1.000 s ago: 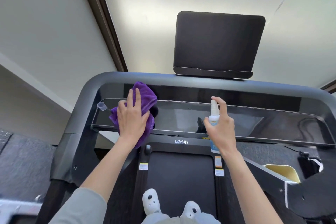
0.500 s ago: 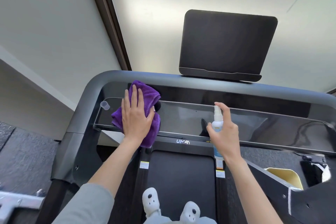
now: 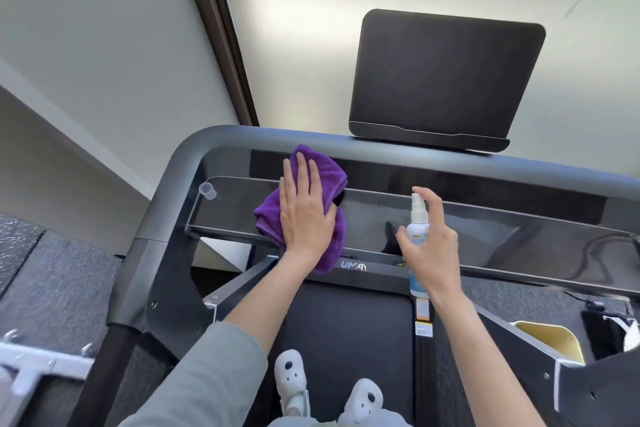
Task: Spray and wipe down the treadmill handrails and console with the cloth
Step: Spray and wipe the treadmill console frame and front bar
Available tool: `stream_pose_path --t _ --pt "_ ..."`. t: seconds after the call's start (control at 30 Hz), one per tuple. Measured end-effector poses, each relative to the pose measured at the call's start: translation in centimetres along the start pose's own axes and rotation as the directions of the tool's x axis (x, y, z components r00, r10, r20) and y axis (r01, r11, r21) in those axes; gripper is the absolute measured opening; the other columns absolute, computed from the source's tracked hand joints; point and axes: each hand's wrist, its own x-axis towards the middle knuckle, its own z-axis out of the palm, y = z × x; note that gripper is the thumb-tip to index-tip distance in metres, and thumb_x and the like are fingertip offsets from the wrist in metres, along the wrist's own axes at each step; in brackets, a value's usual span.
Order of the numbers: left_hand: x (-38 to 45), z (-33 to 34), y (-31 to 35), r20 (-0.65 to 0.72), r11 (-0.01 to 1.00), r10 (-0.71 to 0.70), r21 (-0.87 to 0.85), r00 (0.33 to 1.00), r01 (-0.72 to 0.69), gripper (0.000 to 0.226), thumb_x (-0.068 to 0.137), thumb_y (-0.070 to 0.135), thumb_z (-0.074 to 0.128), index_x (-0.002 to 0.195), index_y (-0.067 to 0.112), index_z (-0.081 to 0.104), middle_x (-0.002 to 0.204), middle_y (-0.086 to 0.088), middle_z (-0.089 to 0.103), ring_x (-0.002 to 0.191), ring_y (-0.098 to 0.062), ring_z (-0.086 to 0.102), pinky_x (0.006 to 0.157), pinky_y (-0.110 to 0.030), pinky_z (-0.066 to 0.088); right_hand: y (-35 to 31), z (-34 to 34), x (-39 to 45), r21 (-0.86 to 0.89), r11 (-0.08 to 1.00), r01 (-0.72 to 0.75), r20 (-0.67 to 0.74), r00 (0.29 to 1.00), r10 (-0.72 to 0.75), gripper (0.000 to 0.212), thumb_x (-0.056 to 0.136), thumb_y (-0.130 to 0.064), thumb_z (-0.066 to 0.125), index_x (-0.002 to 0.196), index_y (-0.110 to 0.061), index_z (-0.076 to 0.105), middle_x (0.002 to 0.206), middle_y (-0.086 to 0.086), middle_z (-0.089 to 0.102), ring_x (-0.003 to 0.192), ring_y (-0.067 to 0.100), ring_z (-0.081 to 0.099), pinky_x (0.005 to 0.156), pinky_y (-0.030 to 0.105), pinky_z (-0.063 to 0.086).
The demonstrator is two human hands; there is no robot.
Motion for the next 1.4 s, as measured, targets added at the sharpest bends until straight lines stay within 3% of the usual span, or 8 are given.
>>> stream_pose_path --t 0.23,0.37,0.47,0.63,0.8,1.03,1.27,1.4 --pt "2.1 -2.4 -7.6 -0.026 0.995 0.034 -0.089 0.999 -0.036 0.078 0.094 0.030 0.057 0.155 0.010 0.012 0.163 -0.005 0.001 0.150 -0.027 -0.002 0.119 -0.046 0.023 -1.2 0.0 0.4 0.038 0.999 0.015 0.000 1.000 -0.015 0.065 0.086 -0.002 0.061 0.133 -0.041 0.041 0.058 0.008 0.056 0.054 0.035 0.055 0.062 0.047 0.056" --pt "1.7 -2.2 -6.6 -0.034 0.994 -0.036 -0.105 0.999 0.033 0.077 0.094 0.035 0.056 0.155 0.019 0.012 0.163 0.000 0.000 0.149 -0.030 0.005 0.114 -0.046 0.031 -1.4 -0.2 -0.3 0.000 0.999 0.038 -0.015 0.999 -0.038 0.063 0.086 -0.001 0.062 0.136 -0.034 0.043 0.056 0.000 0.050 0.054 0.030 0.050 0.062 0.041 0.051" --pt "0.5 -1.3 -2.5 -0.012 0.983 -0.135 -0.127 0.991 0.132 0.078 0.095 0.041 0.051 0.156 0.020 0.007 0.163 -0.003 -0.005 0.149 -0.034 0.005 0.117 -0.048 0.025 -1.2 0.1 -0.7 -0.010 1.000 0.011 -0.023 1.000 -0.011 0.062 0.086 -0.001 0.063 0.136 -0.031 0.045 0.054 -0.002 0.046 0.052 0.025 0.045 0.064 0.044 0.052" --pt "0.8 -1.1 -3.5 -0.012 0.992 -0.083 -0.100 0.997 0.081 0.076 0.099 0.045 0.044 0.155 0.014 0.003 0.163 -0.006 -0.008 0.149 -0.031 -0.006 0.120 -0.043 0.010 -2.1 1.5 -0.7 0.000 1.000 -0.009 -0.010 1.000 0.009 0.063 0.086 -0.002 0.062 0.135 -0.036 0.043 0.057 0.006 0.054 0.054 0.033 0.054 0.063 0.046 0.055" --pt "2.6 -2.1 -6.6 -0.081 0.982 -0.113 -0.161 0.990 0.099 0.075 0.098 0.042 0.048 0.154 0.011 0.008 0.163 -0.008 0.001 0.149 -0.032 -0.001 0.120 -0.044 0.017 -3.3 2.1 0.1 0.007 1.000 -0.012 -0.055 0.998 0.012 0.064 0.085 -0.002 0.060 0.133 -0.040 0.041 0.058 0.008 0.055 0.054 0.034 0.055 0.063 0.046 0.055" --pt "0.8 -1.0 -5.1 -0.075 0.993 -0.037 -0.111 0.997 0.028 0.072 0.094 0.053 0.046 0.155 0.028 0.015 0.163 -0.006 0.002 0.147 -0.037 0.012 0.110 -0.052 0.032 -3.3 1.6 1.0 -0.002 1.000 -0.020 -0.087 0.996 0.020 0.063 0.085 -0.001 0.060 0.137 -0.031 0.041 0.066 0.014 0.058 0.060 0.041 0.059 0.071 0.057 0.055" --pt "0.9 0.2 -1.4 -0.062 0.990 -0.134 -0.054 0.989 0.131 0.068 0.098 0.050 0.039 0.155 0.022 0.014 0.163 -0.009 0.004 0.144 -0.041 0.016 0.119 -0.053 0.010 -1.8 -0.7 1.5 0.006 1.000 0.031 -0.056 0.998 -0.031 0.064 0.086 -0.001 0.059 0.138 -0.033 0.040 0.067 0.013 0.059 0.059 0.039 0.059 0.067 0.054 0.055" --pt "-0.1 1.7 3.2 -0.055 0.992 -0.111 -0.069 0.992 0.107 0.068 0.099 0.049 0.037 0.155 0.020 0.013 0.163 -0.010 0.003 0.143 -0.042 0.017 0.118 -0.051 0.017 0.2 -3.3 2.1 0.039 0.999 0.032 -0.036 0.999 -0.031 0.064 0.087 0.000 0.060 0.137 -0.036 0.039 0.069 0.018 0.061 0.060 0.042 0.060 0.066 0.053 0.056"
